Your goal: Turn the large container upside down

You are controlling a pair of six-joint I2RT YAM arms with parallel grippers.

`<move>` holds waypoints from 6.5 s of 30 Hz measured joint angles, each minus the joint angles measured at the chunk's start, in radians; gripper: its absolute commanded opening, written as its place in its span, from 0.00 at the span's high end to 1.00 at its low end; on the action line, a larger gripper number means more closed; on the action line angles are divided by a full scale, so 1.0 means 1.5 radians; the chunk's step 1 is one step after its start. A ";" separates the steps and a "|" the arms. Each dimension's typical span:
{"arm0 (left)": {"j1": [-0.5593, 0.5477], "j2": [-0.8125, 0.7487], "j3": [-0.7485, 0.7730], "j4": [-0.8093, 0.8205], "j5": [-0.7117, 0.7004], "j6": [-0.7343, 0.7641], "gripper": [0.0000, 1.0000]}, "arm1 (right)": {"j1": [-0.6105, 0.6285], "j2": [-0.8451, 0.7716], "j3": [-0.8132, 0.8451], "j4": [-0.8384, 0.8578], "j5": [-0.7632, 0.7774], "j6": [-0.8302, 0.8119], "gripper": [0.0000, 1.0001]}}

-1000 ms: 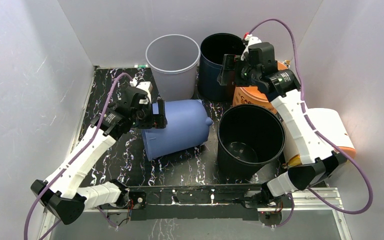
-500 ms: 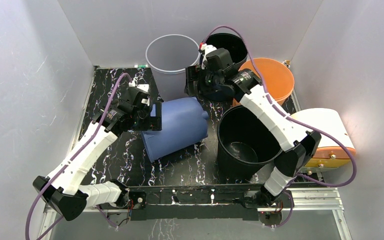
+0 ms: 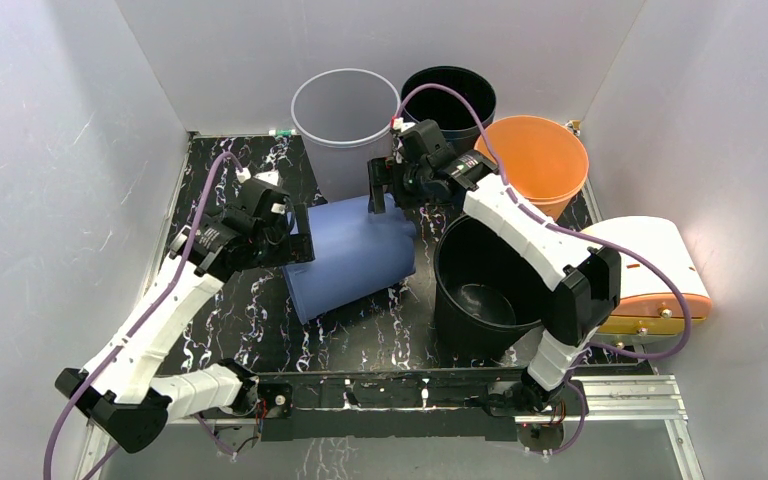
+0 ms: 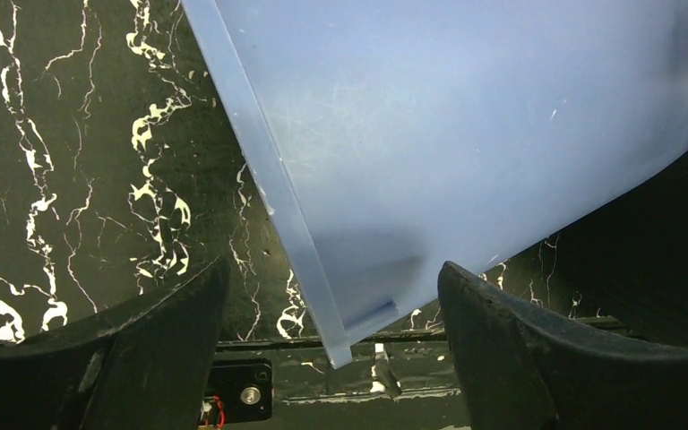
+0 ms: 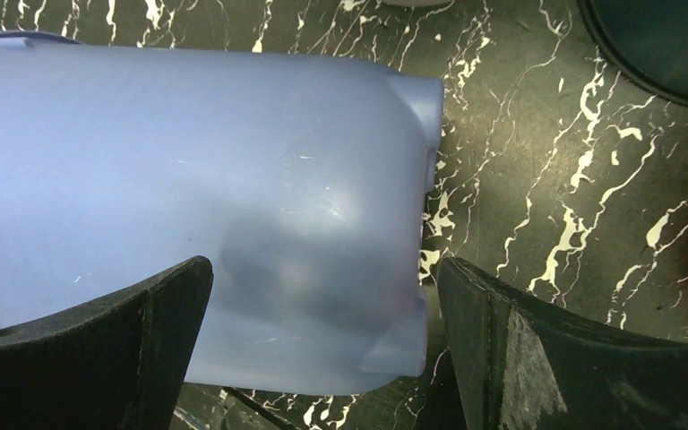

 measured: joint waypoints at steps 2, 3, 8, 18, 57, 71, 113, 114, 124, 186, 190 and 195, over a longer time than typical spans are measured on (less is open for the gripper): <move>0.001 -0.003 0.000 0.001 -0.007 -0.012 0.34 | 0.000 0.000 -0.014 0.007 -0.006 0.002 0.02; 0.001 -0.003 0.000 0.001 -0.009 -0.016 0.39 | 0.000 0.000 -0.022 0.012 -0.009 0.003 0.02; 0.002 0.003 0.000 0.005 -0.015 -0.031 0.66 | -0.007 -0.007 -0.059 0.054 -0.038 0.017 0.02; 0.006 0.013 -0.001 0.008 -0.029 -0.038 1.00 | -0.082 -0.043 -0.156 0.127 -0.184 0.040 0.02; 0.098 -0.095 -0.173 0.149 0.055 0.065 1.00 | -0.147 -0.052 -0.251 0.312 -0.177 0.405 0.02; 0.098 -0.086 -0.178 0.125 0.081 0.070 1.00 | -0.147 -0.049 -0.298 0.415 -0.212 0.446 0.02; 0.099 -0.118 -0.198 0.093 0.108 0.022 1.00 | -0.105 0.060 -0.066 0.280 -0.053 0.188 0.02; 0.099 -0.119 -0.198 0.093 0.108 0.022 1.00 | -0.105 0.069 -0.065 0.277 -0.052 0.188 0.02; 0.099 -0.122 -0.199 0.093 0.109 0.023 1.00 | -0.104 0.121 -0.065 0.308 -0.139 0.217 0.02; 0.109 -0.104 -0.262 0.152 0.207 0.079 0.71 | 0.042 -0.092 -0.111 0.413 -0.247 0.245 0.02; 0.109 -0.118 -0.252 0.114 0.195 0.071 0.55 | 0.058 -0.063 -0.069 0.398 -0.258 0.243 0.02; 0.107 -0.129 -0.179 0.063 0.173 0.068 0.43 | 0.064 -0.047 -0.040 0.379 -0.259 0.241 0.02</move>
